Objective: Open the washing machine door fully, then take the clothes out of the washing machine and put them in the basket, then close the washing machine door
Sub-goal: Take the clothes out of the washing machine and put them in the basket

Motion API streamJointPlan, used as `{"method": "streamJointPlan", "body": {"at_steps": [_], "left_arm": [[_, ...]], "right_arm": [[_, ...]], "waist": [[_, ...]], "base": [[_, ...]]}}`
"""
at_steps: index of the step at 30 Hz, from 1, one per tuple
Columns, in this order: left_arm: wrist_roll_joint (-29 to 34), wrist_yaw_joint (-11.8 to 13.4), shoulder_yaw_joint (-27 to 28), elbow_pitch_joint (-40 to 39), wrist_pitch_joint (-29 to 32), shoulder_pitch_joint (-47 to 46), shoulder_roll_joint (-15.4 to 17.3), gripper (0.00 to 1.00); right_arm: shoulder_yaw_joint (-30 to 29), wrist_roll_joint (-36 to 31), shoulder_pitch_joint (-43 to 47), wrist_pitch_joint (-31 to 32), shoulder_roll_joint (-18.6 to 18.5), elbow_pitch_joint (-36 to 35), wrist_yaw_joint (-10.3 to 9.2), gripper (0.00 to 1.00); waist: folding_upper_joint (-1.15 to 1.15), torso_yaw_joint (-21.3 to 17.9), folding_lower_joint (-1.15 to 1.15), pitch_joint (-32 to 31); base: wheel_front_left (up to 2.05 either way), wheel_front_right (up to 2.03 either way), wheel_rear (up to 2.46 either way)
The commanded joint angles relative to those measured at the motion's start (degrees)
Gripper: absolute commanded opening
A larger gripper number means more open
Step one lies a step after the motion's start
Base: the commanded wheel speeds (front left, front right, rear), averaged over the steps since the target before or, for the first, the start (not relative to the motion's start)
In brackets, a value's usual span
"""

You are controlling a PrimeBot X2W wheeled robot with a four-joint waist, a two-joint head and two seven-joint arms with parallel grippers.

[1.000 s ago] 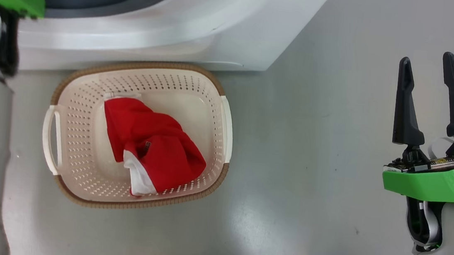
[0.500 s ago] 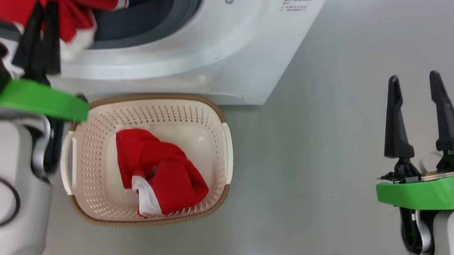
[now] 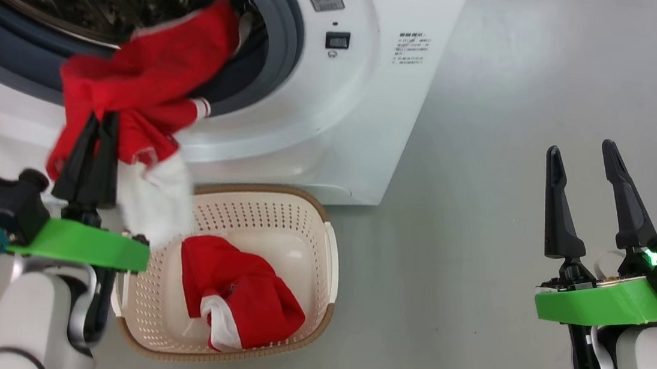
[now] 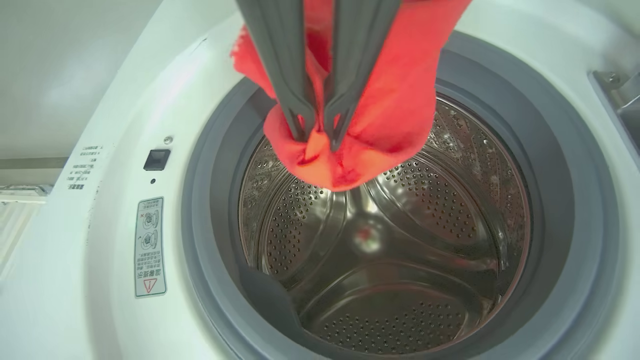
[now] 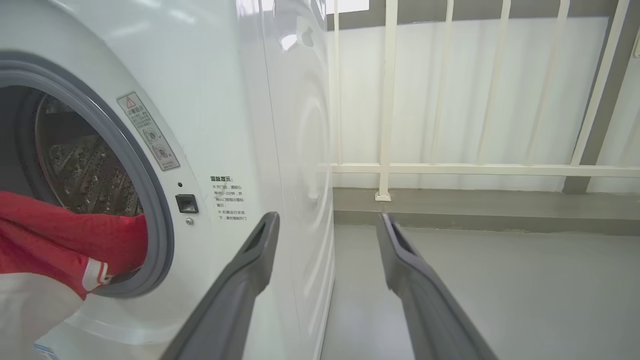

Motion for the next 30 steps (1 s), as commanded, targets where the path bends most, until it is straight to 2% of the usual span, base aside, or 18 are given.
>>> {"method": "streamJointPlan", "body": {"at_steps": [1, 11, 17, 22, 30], "left_arm": [[-0.4, -0.3, 1.6, -2.3, -0.5, 0.9, 1.3, 0.0], [-2.3, -0.6, 0.0, -6.9, -0.4, 7.1, 0.3, 0.0], [-6.2, -0.8, -5.2, -6.3, 1.9, 10.7, -0.9, 0.0], [-11.2, -0.9, -8.9, -0.7, 2.9, 10.9, -0.8, 0.0], [-17.2, -0.9, -12.8, 12.7, 1.3, 6.3, 0.5, 0.0]], "right_arm": [[1.5, 0.7, 0.5, -0.4, 0.0, -1.2, 0.12, 1.0], [1.4, 1.1, 1.9, -0.4, 0.0, -1.1, 0.12, 1.0], [1.2, 0.9, 2.2, -0.4, 0.0, -1.7, 0.12, 1.0], [1.2, 0.7, 1.5, -0.4, 0.0, -2.2, 0.12, 1.0], [1.5, 0.8, -0.3, -0.4, 0.0, -2.5, 0.12, 1.0]], "waist": [[0.0, 0.2, 0.0, -1.7], [0.0, 0.3, 0.0, -5.0], [0.0, 0.3, 0.0, -4.4], [0.0, 0.2, 0.0, -2.6], [0.0, -0.6, 0.0, 1.0]], "base": [[0.0, 0.0, 0.0], [0.0, 0.0, 0.0], [0.0, 0.0, 0.0], [0.0, 0.0, 0.0], [0.0, 0.0, 0.0]]}}
